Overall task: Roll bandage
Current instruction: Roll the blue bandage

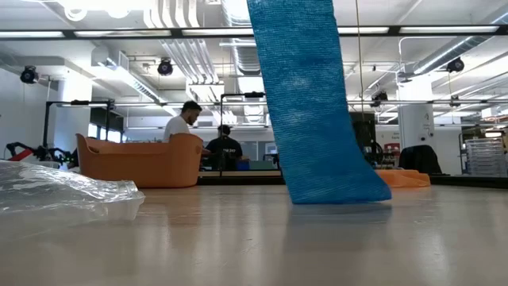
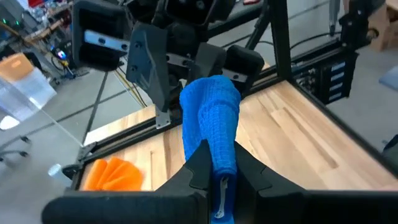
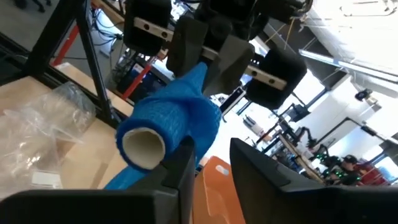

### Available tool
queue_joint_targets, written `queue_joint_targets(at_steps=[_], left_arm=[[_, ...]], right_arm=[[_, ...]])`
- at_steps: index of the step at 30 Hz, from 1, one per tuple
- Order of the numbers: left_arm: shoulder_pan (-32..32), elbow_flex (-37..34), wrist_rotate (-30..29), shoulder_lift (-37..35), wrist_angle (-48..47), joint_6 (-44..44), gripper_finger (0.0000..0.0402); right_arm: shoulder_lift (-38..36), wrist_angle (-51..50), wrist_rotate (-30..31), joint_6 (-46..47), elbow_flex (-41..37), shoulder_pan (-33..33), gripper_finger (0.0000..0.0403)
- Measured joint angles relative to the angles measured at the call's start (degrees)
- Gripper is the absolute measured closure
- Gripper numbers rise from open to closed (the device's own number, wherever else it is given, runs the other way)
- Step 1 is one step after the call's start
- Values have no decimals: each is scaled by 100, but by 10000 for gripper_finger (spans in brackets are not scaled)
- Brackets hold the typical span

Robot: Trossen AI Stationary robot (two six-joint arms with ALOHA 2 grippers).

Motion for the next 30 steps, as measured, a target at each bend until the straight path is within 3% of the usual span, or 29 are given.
queue_joint_targets(at_steps=[7, 12, 17, 21, 23, 30], left_arm=[[47, 0, 358, 2, -8, -581, 387], [78, 0, 396, 2, 44, -1465, 387], [80, 0, 391, 0, 162, -2574, 388], [88, 0, 368, -19, 159, -3095, 388], [86, 0, 353, -42, 155, -3182, 388], [79, 0, 56, -79, 15, -2844, 388]], right_arm=[[211, -2, 39, -464, 246, 0, 287], [329, 12, 57, -602, 465, 5, 292], [310, 25, 57, -487, 551, 12, 319], [309, -43, 52, -306, 599, 13, 373], [307, -62, 44, -267, 599, 13, 395], [261, -346, 51, 540, 680, 11, 400]])
